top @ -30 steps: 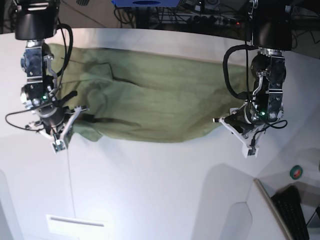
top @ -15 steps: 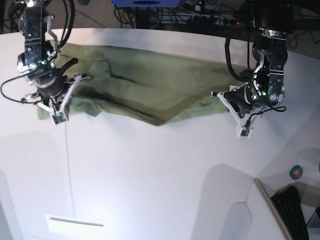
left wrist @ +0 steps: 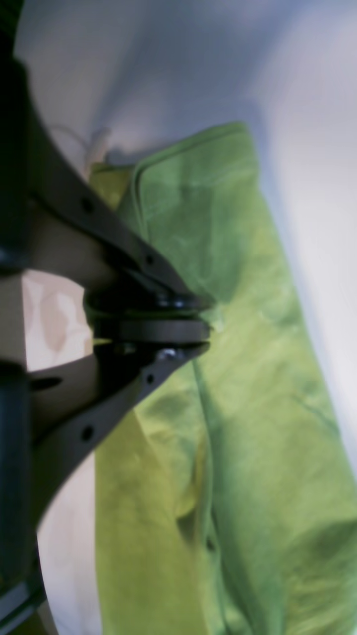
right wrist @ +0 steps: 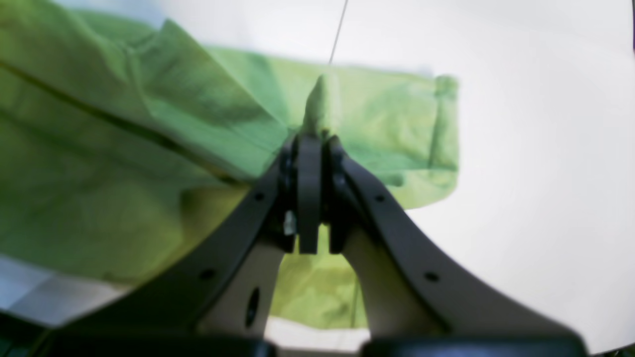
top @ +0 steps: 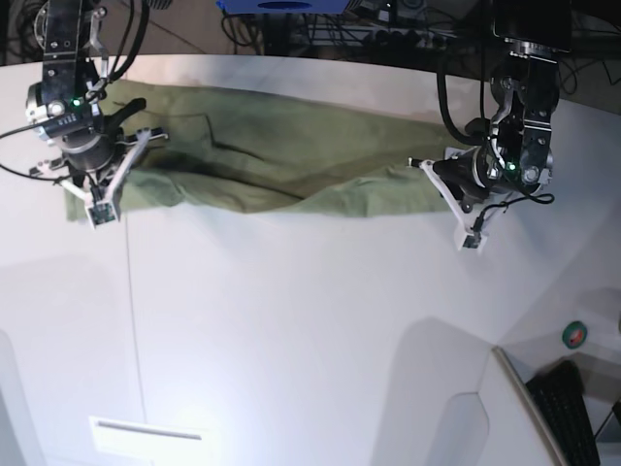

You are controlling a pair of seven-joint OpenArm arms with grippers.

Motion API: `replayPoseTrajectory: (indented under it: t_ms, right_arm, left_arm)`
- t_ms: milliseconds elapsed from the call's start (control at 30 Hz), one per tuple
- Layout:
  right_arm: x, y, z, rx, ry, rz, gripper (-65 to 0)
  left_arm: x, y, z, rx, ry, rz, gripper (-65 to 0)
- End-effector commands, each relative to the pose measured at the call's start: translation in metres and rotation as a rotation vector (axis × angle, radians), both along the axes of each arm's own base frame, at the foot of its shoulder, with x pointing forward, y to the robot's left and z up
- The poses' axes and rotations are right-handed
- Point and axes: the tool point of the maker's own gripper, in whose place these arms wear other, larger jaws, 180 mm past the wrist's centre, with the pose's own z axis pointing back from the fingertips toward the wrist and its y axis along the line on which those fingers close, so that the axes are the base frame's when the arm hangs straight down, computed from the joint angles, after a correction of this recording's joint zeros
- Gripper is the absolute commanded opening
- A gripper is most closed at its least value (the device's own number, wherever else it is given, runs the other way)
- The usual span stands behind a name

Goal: Layout the t-shirt on the table in an organized manner, then fold the t-shirt properly
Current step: 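Lift the hem edge with both grippers and fold it toward the collar, then lay the folded edge down with both grippers and release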

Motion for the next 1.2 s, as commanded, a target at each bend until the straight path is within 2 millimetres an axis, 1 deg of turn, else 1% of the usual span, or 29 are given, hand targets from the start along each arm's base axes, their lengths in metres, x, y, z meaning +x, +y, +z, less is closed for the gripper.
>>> replayPoseTrajectory:
  t_ms: [0,100,267,367,467,567,633,767,900,1067,1167]
  right_arm:
    - [0.009,-0.002,0.012,-0.008,-0.048,0.002,-65.0]
    - [0.005,0.004,0.009,0.01,-0.04,-0.005,-65.0]
    - [-0.002,0.004,0.004,0.009,-0.004,-0.013,-65.0]
    - [-0.005,0.01,0.002,0.03,0.005,-0.025,-65.0]
    - [-0.007,0.01,0.001,0.03,0.01,-0.029,-65.0]
    - [-0.014,0.008,0.003,0.018,0.035,-0.035,-65.0]
    - [-0.015,0.007,0.007,0.01,0.04,-0.039,-65.0]
    - [-0.015,0.006,0.008,0.009,0.043,-0.04,-65.0]
    - [-0.016,0.006,0.006,0.01,0.048,-0.04,-65.0]
    - [-0.021,0.006,-0.002,0.012,0.073,-0.043,-65.0]
    - [-0.027,0.006,-0.005,0.012,0.089,-0.044,-65.0]
  left_arm:
    - [0.011,0.003,0.01,0.008,-0.042,-0.002,-65.0]
    - [0.01,0.003,0.009,0.009,-0.039,-0.002,-65.0]
    - [0.01,0.004,0.009,0.01,-0.039,-0.002,-65.0]
    - [0.01,0.004,0.01,0.012,-0.039,-0.002,-65.0]
    - [0.01,0.004,0.01,0.012,-0.039,-0.002,-65.0]
    - [0.006,0.005,0.007,0.013,-0.028,-0.003,-65.0]
    - [0.004,0.009,0.007,0.025,-0.025,-0.005,-65.0]
    - [0.003,0.011,0.007,0.03,-0.022,-0.006,-65.0]
    - [0.002,0.011,0.006,0.03,-0.019,-0.007,-65.0]
    - [-0.002,0.011,0.005,0.03,-0.012,-0.009,-65.0]
    - [-0.003,0.011,0.005,0.029,-0.011,-0.009,-65.0]
